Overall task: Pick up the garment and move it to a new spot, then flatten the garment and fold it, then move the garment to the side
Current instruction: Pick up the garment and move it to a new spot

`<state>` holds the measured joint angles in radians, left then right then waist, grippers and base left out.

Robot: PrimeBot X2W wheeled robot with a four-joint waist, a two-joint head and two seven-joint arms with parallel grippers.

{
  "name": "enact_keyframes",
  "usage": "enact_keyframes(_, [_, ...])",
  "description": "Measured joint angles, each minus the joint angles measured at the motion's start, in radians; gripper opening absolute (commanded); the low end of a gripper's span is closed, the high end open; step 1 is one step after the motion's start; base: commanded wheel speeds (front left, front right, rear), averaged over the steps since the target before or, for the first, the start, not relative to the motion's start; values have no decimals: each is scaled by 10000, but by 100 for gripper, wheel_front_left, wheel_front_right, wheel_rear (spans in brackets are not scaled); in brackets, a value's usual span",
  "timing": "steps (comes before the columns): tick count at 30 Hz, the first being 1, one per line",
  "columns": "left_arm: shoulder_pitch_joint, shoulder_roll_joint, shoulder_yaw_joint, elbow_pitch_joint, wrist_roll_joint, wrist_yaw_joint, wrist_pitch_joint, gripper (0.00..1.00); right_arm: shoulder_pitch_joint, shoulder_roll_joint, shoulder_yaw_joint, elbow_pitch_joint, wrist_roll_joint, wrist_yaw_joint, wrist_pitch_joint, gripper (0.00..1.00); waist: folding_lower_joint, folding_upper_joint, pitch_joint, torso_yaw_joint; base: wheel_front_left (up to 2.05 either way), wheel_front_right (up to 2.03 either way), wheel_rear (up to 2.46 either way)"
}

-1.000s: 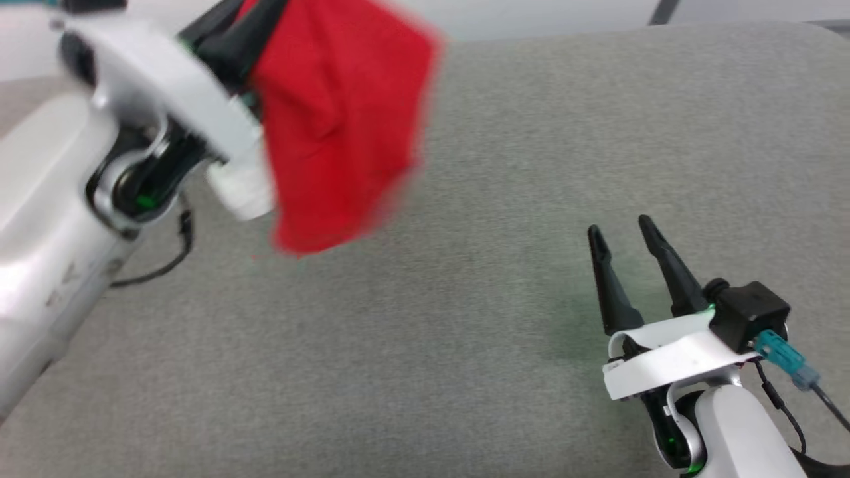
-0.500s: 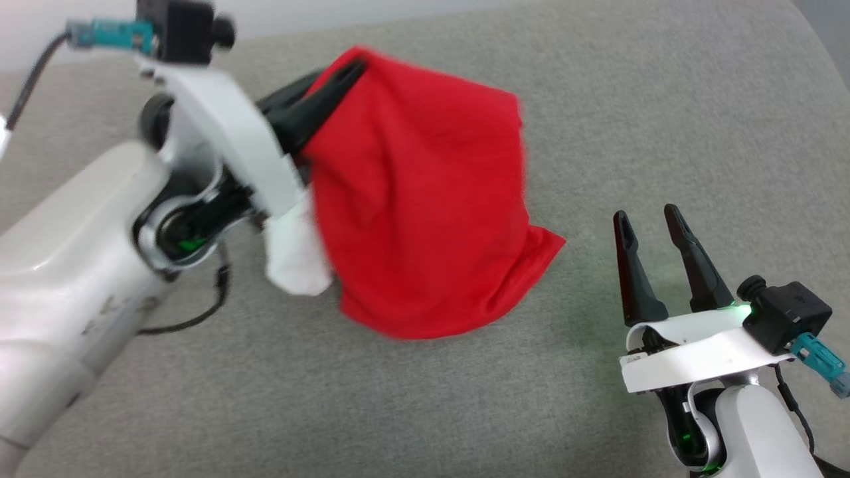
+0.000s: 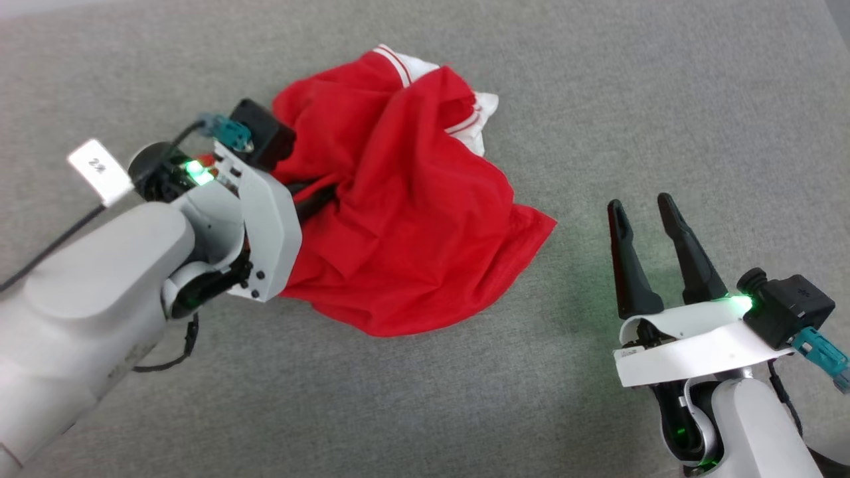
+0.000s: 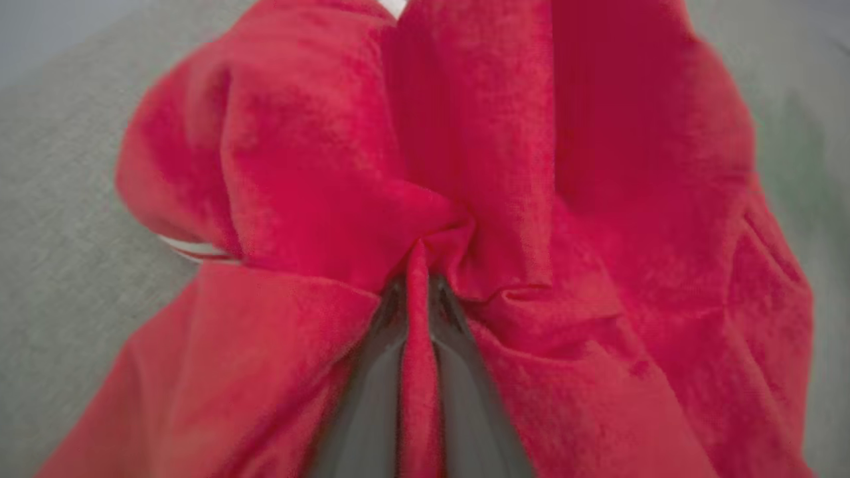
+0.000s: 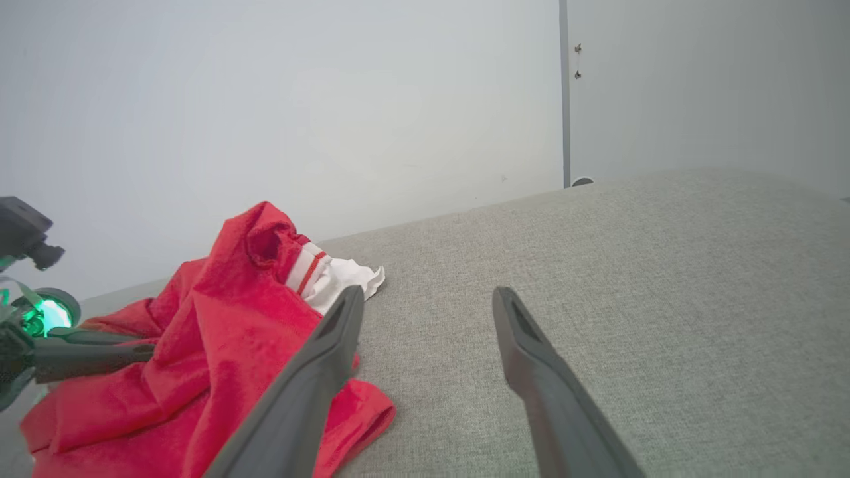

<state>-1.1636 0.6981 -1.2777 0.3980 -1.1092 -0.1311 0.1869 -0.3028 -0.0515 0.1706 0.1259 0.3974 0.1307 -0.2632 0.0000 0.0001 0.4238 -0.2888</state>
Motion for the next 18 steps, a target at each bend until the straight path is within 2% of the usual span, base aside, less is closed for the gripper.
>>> enact_keyframes(8, [36,59,182,301,428,-65,755,0,-140,-8,245,-128,368,0,0,100,0,0,530,-431,0,0,0])
enact_keyframes(14, [-15,215,255,291,355,-111,848,0,-150,-6,188,-125,401,0,-2,100,0,0,771,-676,0,0,0])
enact_keyframes(15, [-14,209,249,301,318,-111,777,12,-149,-8,159,-88,347,0,0,100,0,0,761,-672,0,0,0])
enact_keyframes(16, [-12,176,234,341,251,-111,683,36,-152,-6,140,-67,278,0,-2,100,0,0,747,-653,0,0,0])
enact_keyframes(17, [-12,134,219,359,245,-109,606,55,-152,-6,121,-33,199,0,-2,100,0,0,727,-622,0,0,0])
enact_keyframes(18, [-21,73,198,384,201,-109,485,84,-155,-4,88,2,119,0,-2,100,0,0,703,-577,0,0,0])
